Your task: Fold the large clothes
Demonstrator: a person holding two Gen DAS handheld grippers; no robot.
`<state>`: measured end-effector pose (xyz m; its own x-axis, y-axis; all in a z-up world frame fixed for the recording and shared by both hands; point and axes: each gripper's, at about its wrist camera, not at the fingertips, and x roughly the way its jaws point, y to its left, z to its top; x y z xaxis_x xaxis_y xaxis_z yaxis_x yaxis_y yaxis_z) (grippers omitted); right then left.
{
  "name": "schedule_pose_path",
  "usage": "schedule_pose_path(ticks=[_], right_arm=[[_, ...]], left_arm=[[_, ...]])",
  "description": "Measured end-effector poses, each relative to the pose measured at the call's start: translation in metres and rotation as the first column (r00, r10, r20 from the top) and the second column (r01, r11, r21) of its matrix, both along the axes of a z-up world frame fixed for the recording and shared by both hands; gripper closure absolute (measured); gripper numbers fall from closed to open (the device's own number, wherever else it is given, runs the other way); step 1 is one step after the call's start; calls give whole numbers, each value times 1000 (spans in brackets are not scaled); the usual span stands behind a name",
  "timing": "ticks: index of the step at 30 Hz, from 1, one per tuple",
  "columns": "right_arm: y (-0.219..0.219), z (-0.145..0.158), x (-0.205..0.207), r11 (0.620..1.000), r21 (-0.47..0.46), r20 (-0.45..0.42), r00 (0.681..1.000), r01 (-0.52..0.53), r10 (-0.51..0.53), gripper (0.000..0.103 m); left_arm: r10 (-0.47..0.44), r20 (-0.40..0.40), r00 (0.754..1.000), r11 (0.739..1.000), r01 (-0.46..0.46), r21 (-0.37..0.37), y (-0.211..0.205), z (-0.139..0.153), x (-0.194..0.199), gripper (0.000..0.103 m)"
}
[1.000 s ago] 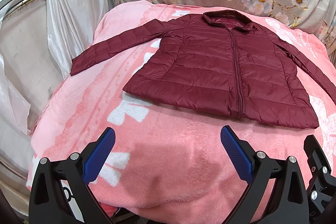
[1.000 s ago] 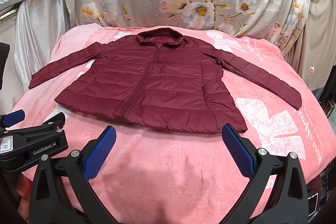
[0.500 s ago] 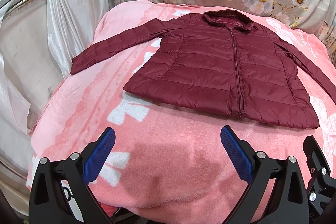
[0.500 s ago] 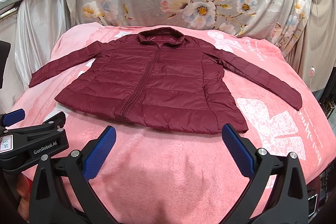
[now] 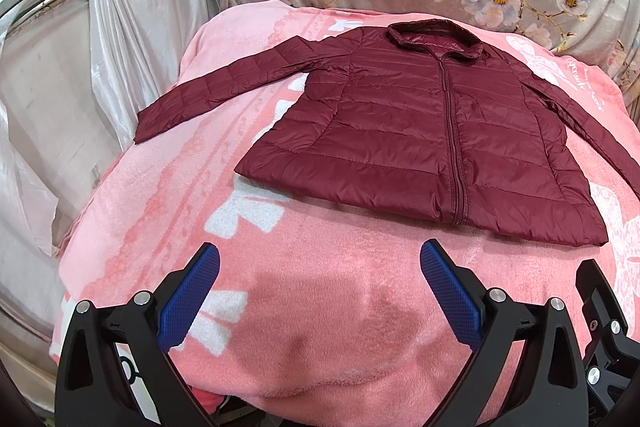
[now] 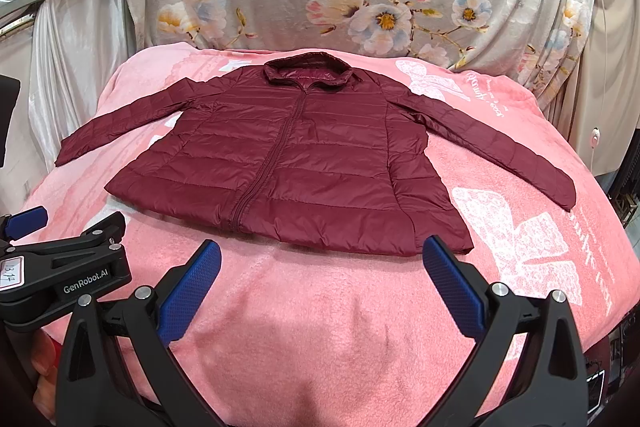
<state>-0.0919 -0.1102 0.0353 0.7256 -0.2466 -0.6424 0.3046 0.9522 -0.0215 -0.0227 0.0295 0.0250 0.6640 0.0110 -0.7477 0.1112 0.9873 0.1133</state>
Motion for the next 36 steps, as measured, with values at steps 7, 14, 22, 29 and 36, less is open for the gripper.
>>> schedule_pose_path(ticks=[7, 14, 22, 29, 36], right_arm=[[0, 0, 0, 1000, -1, -2, 1000, -1, 1, 5], [1, 1, 0, 1000, 1, -4, 1000, 0, 0, 5], [2, 3, 0, 1000, 6, -9, 1000, -1, 1, 5], [-43, -18, 12, 991, 121, -39, 998, 57, -52, 5], [-146, -25, 16, 952, 198, -11, 972, 234, -236, 5]], left_arm=[[-1, 1, 1000, 1000, 1, 0, 0, 0, 0, 5], [-1, 0, 1000, 1000, 1, 0, 1, 0, -1, 5], [-1, -1, 1000, 1000, 1, -1, 0, -1, 0, 5], [19, -31, 999, 1000, -19, -10, 2, -15, 16, 5], [52, -25, 998, 998, -53, -20, 0, -23, 48, 5]])
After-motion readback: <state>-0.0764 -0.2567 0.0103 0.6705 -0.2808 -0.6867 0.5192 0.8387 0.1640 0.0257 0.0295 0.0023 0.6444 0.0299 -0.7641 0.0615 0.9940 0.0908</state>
